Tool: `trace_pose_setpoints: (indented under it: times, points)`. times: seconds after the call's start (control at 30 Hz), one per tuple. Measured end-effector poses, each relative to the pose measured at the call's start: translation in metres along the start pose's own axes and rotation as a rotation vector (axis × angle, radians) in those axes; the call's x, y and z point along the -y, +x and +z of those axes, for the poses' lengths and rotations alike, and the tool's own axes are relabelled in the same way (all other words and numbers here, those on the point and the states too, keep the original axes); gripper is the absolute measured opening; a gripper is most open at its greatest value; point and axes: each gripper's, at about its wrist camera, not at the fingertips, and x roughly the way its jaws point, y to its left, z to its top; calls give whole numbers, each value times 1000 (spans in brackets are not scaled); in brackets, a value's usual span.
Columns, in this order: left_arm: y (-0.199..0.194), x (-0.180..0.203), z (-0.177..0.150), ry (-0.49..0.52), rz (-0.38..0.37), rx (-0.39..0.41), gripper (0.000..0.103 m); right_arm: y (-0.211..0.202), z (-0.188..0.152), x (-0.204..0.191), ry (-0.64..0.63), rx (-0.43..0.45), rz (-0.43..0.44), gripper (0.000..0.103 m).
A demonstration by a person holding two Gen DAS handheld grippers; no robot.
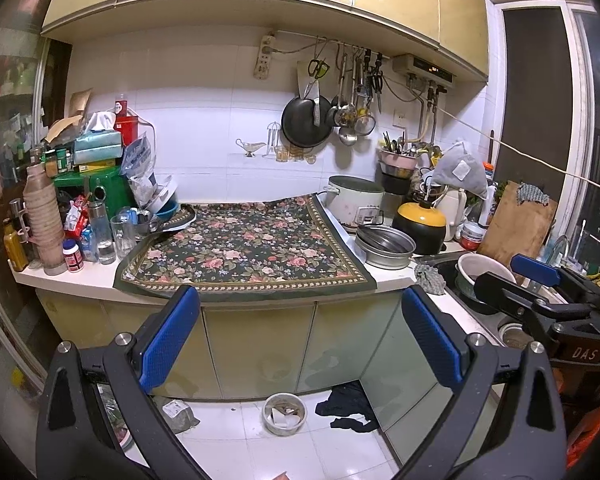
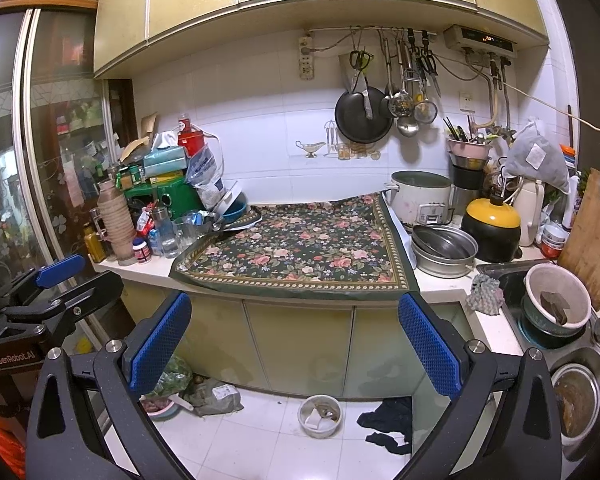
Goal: Collect trash
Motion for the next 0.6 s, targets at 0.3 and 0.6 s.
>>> trace_pose_setpoints:
  times: [0.3, 0.6]
  points:
    - [11, -1, 0, -15, 19, -14, 102, 9, 6, 5, 6, -14, 21, 103]
    - [42, 1, 5, -22, 40, -39, 102, 37, 13, 20, 15, -40, 46, 103]
